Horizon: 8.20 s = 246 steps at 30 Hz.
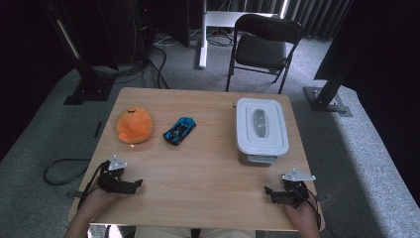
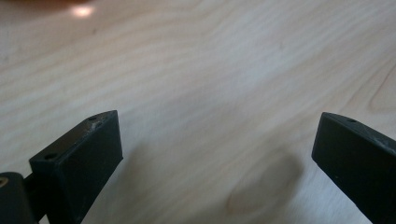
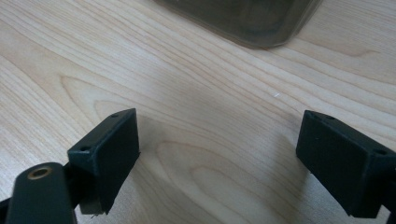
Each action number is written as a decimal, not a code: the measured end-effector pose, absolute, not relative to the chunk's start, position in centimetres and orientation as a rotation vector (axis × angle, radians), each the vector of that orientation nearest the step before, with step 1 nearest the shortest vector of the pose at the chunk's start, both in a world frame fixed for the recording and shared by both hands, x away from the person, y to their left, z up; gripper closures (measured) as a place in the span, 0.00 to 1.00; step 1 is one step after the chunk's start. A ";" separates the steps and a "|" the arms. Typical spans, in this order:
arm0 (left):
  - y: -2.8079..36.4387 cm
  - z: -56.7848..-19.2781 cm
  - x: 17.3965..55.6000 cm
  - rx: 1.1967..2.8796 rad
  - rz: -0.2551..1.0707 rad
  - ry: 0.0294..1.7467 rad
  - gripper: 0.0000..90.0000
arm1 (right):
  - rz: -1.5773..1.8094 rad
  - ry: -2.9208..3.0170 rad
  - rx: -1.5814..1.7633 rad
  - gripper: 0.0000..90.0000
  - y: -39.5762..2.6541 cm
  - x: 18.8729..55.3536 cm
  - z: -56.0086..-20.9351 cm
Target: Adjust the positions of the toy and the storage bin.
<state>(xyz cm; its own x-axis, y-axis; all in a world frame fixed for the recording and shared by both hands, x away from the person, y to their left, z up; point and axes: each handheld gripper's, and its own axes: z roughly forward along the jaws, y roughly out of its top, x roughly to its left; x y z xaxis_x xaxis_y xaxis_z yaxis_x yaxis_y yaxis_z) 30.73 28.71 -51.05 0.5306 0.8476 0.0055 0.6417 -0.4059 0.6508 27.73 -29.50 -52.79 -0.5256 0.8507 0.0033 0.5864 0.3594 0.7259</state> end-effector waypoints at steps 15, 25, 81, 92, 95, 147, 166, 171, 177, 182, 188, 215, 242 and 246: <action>24.6 -48.8 34.4 2.211 0.437 1.097 0.03 | 0.970 2.253 1.259 0.14 -29.5 27.7 -52.8; 22.2 -48.1 36.5 2.231 0.416 1.052 0.03 | 0.971 2.253 1.259 0.14 -29.5 27.7 -52.8; 13.8 -49.1 52.2 2.379 0.338 1.182 0.18 | 0.974 2.253 1.255 0.15 -29.5 27.7 -52.8; 13.3 -49.7 52.4 2.432 0.309 1.154 0.27 | 0.974 2.252 1.256 0.15 -29.5 27.7 -52.8; 13.3 -49.6 52.3 2.440 0.301 1.160 0.28 | 0.973 2.250 1.258 0.16 -29.5 27.7 -52.8; 21.1 -44.3 35.8 2.475 0.350 0.949 0.32 | 0.971 2.245 1.266 0.16 -29.5 27.7 -52.8; 25.5 -46.8 29.6 2.522 0.288 0.951 0.32 | 0.970 2.242 1.270 0.16 -29.5 27.7 -52.8; 26.0 -47.4 28.6 2.530 0.273 0.958 0.32 | 0.969 2.240 1.273 0.16 -29.5 27.7 -52.8; 26.1 -48.6 28.0 2.561 0.251 0.956 0.32 | 0.968 2.239 1.274 0.16 -29.6 27.7 -52.8; 26.2 -48.9 27.9 2.547 0.258 0.955 0.32 | 0.967 2.238 1.273 0.16 -29.6 27.7 -52.8; 26.5 -49.4 28.1 2.496 0.240 0.943 0.32 | 0.967 2.238 1.274 0.16 -29.6 27.7 -52.8; 27.0 -47.5 28.9 2.382 0.234 1.114 0.16 | 0.967 2.238 1.274 0.16 -29.6 27.7 -52.8; 27.2 -44.8 35.1 2.169 0.388 1.228 0.17 | 0.968 2.238 1.273 0.16 -29.6 27.7 -52.8; 27.4 -44.2 36.5 2.103 0.441 1.272 0.17 | 0.968 2.238 1.274 0.16 -29.6 27.7 -52.8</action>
<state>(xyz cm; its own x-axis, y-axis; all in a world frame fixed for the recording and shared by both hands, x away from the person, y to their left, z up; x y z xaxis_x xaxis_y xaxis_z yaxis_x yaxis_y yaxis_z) 36.45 27.40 -44.20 0.4768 0.8782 -0.0381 0.6661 -0.3327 0.6676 27.73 -29.56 -52.77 -0.5118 0.8591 0.0038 0.5913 0.3491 0.7270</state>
